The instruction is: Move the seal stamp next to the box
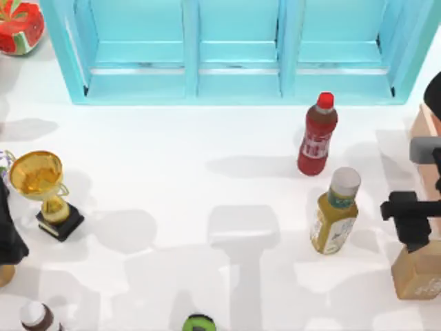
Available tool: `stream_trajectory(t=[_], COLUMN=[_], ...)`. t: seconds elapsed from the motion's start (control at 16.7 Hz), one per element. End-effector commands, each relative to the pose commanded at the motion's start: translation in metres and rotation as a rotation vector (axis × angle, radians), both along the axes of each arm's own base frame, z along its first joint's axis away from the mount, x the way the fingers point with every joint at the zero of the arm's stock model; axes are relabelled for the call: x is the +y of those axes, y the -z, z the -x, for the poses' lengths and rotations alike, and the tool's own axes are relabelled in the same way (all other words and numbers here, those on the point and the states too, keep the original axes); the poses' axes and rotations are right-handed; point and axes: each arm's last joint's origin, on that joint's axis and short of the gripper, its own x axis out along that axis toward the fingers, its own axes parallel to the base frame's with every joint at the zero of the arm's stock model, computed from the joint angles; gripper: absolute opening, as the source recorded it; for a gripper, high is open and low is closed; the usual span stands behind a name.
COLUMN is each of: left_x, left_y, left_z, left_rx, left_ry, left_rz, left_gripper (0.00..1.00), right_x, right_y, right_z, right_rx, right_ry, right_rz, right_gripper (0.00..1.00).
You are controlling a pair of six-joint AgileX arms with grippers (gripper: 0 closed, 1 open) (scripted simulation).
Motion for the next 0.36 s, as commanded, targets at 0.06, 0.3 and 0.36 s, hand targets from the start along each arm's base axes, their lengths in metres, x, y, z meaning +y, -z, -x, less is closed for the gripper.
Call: stream_trajectory(t=[0.06,0.3,0.36], left_x=[0.0000,0.0000,0.0000], left_y=[0.0000,0.0000,0.0000], left_z=[0.0000,0.0000,0.0000], left_rx=[0.000,0.000,0.000], left_ry=[0.000,0.000,0.000], left_rz=[0.000,0.000,0.000], left_gripper=[1.00,1.00,1.00], right_x=[0.0000,0.0000,0.0000], right_y=[0.0000,0.0000,0.0000], right_z=[0.0000,0.0000,0.0000], right_rx=[0.000,0.000,0.000], right_ry=[0.000,0.000,0.000], right_rz=[0.000,0.000,0.000], right_gripper=[1.00,1.00,1.00])
